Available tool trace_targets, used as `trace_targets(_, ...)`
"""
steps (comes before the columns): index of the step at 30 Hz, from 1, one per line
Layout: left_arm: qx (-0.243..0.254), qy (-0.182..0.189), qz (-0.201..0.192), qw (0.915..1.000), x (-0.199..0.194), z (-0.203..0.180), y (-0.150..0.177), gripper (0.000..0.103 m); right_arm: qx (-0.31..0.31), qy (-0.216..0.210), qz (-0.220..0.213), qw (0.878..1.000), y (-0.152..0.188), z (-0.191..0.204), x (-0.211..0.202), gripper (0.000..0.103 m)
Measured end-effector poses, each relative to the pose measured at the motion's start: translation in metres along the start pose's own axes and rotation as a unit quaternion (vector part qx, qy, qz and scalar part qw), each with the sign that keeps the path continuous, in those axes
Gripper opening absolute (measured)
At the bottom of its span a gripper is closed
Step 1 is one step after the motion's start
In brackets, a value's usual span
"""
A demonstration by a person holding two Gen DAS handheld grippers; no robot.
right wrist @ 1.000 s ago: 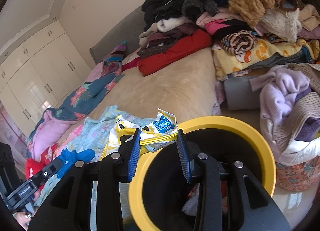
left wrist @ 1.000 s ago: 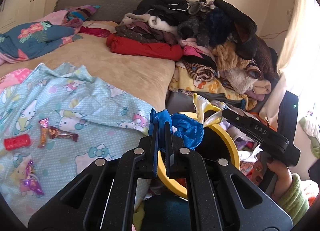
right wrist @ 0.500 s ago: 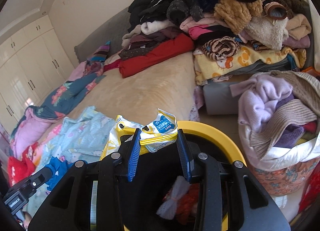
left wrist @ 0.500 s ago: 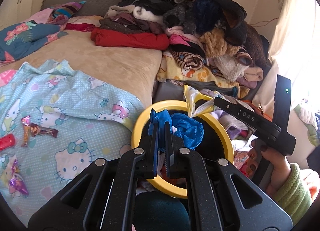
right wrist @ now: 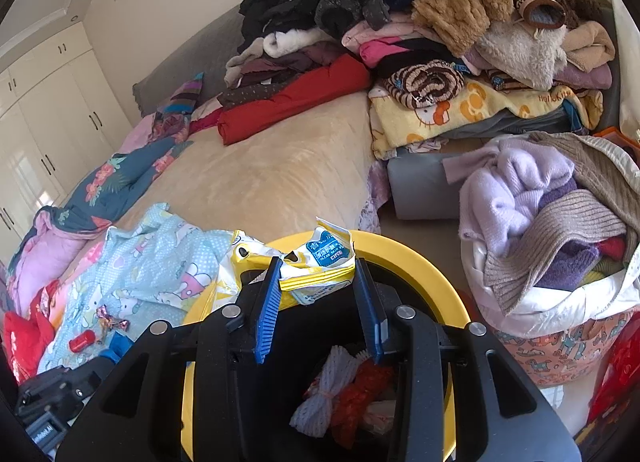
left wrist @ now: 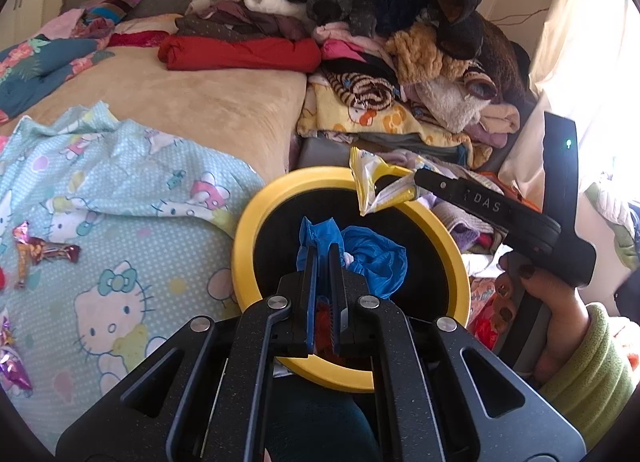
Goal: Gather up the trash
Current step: 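Carry the blue glove with the left tool while the right tool carries the yellow bag over the bin, then open the left tool over the bin while the right tool opens, dropping the yellow bag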
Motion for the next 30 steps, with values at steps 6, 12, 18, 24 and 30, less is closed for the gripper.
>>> trace_targets(6, 0.000, 0.011, 0.019, 0.9998, 0.014, -0.003, 0.006, 0.002, 0.003, 0.007, 0.021, 1.000, 0.006, -0.009, 0.012, 0.034)
trace_targets(12, 0.006, 0.021, 0.037, 0.9991, 0.025, -0.006, 0.011, 0.002, 0.004, 0.013, 0.036, 0.999, 0.012, -0.014, 0.021, 0.034)
trace_targets(18, 0.010, 0.029, 0.052, 0.9982, 0.036, -0.011, 0.017, 0.002, 0.009, 0.017, 0.045, 0.999, 0.015, -0.020, 0.026, 0.034)
trace_targets(24, 0.009, 0.039, 0.062, 0.9973, 0.045, -0.014, 0.020, 0.002, 0.010, 0.017, 0.053, 0.998, 0.017, -0.022, 0.031, 0.037)
trace_targets(30, 0.006, 0.040, 0.062, 0.9973, 0.048, -0.013, 0.020, 0.012, 0.016, 0.018, 0.053, 0.998, 0.016, -0.023, 0.031, 0.053)
Point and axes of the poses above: each gripper's, at about its wrist camera, not at the fingertips, and x roughly the way its jaws point, z to its left, y to its underside, the point moved 7 cm from there along x, roughly the way its jaws point, and after that the axes turned 8 degrees about x, right-handed, at the moved point
